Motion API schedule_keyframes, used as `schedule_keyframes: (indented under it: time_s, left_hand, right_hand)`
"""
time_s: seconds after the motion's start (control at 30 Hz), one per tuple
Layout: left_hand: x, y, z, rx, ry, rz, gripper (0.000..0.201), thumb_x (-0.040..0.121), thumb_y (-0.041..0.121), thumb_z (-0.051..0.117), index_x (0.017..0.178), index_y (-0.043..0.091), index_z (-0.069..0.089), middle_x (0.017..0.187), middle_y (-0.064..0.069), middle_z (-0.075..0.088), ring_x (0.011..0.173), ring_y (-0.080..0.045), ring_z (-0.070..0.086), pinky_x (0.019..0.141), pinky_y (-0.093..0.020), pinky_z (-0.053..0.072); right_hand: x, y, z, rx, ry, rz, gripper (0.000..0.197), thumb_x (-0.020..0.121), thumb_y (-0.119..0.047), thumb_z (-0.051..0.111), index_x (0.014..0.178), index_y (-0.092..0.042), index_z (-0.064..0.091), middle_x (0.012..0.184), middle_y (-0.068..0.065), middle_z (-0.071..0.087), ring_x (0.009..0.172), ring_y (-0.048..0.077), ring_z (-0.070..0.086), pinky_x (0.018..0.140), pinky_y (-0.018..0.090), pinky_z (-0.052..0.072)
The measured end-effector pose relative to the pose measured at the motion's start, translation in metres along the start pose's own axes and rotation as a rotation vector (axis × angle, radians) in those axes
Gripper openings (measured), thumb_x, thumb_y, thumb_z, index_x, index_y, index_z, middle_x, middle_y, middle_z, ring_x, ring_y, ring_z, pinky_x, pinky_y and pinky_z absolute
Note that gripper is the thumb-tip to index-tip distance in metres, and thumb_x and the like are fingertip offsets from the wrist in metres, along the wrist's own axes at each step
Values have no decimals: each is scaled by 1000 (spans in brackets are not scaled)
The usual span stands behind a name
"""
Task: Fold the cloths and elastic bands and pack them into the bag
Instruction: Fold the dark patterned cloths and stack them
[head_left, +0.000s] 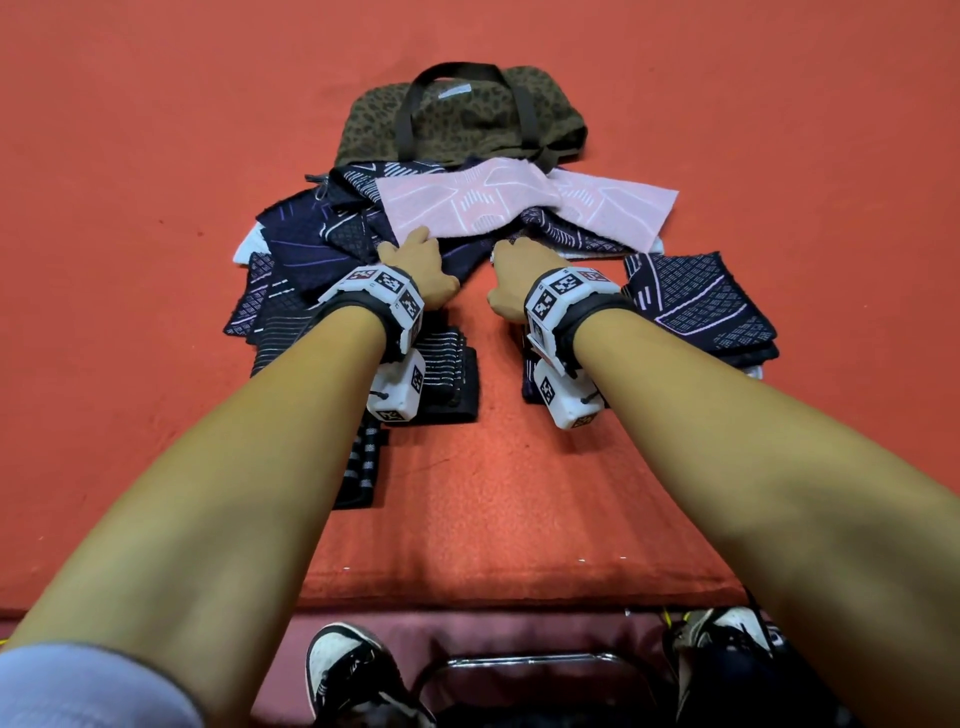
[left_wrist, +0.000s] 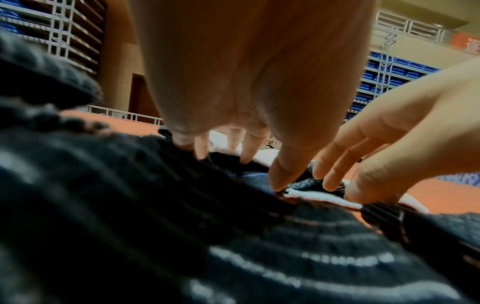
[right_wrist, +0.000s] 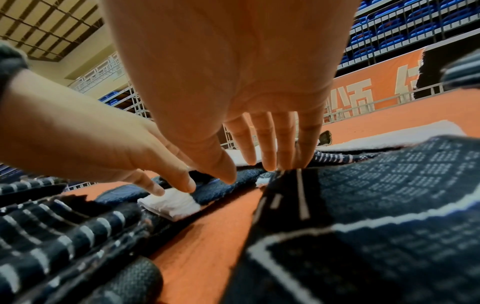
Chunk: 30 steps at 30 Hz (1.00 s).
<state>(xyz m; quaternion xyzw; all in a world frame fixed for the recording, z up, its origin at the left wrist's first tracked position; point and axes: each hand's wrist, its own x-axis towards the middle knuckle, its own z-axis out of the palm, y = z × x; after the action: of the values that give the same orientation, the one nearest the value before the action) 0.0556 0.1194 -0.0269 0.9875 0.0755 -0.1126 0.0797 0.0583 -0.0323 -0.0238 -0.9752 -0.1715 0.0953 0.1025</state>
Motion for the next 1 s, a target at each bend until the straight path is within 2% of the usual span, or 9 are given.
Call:
schedule_keyframes:
  time_s: [0.13,0.27,0.37,0.5,0.67,0.77,0.87,0.93,1.0]
  left_hand:
    - [-5,4,-8,-32,10,7,39,87,28,53,114,1,57,137,-9,44,119,-48,44,102,-47,33]
    - [-19,9,-14,-188,47,40,44,80,36,47,105,4,64,128,-14,56,114,-43,54,97,-42,45]
    - [-35,13,-14,-245,76,103,32,92,20,54,116,4,67,127,-15,62,117,-35,56,96,-32,43]
    - [-52,10,-10,-358,90,164,33,93,15,54,123,12,68,129,-7,65,118,-23,58,96,-22,39]
    - [-64,8,-6,-422,1,173,25,92,16,57,110,13,74,110,-8,72,104,-22,64,96,-30,48]
    - [-66,5,0,-467,43,127,23,91,23,58,93,10,77,90,-11,73,82,-22,62,83,-34,53]
    - [-70,5,5,-531,92,94,35,85,34,62,79,1,72,67,-6,57,63,-16,45,62,-29,42]
    - [-77,7,7,-571,106,102,29,83,32,65,75,6,73,65,-4,58,62,-15,47,59,-27,41]
    - [-83,7,12,-600,118,142,22,83,32,68,75,13,75,70,-5,69,68,-15,57,66,-28,48]
  right_hand:
    - [-2,0,-1,9,4,3,46,84,-17,57,128,-5,49,128,18,52,114,36,55,92,41,50]
    - [-5,1,-4,26,29,-4,46,84,-16,57,126,-4,45,124,19,54,111,36,56,83,37,46]
    - [-8,-1,-5,54,16,-17,59,85,-15,56,139,-6,34,116,19,58,99,35,58,69,36,42]
    - [-15,-7,-6,68,-36,-13,79,87,-18,55,154,-16,14,123,21,56,107,39,58,71,36,43]
    - [-32,-8,-10,39,-1,-13,40,89,-20,53,127,-8,47,118,19,60,102,37,59,69,34,40]
    - [-48,-7,-13,-1,12,-11,34,90,-20,51,122,-8,52,118,18,60,104,36,58,69,34,40]
    - [-68,-4,-9,-24,45,-18,33,90,-19,50,121,-9,54,119,17,61,106,36,59,72,35,42]
    - [-81,-1,-3,-30,43,-16,34,89,-19,50,122,-9,54,120,17,61,108,37,59,76,36,43]
    - [-93,0,2,-25,35,-9,36,89,-20,50,123,-9,53,121,19,61,109,38,59,76,36,42]
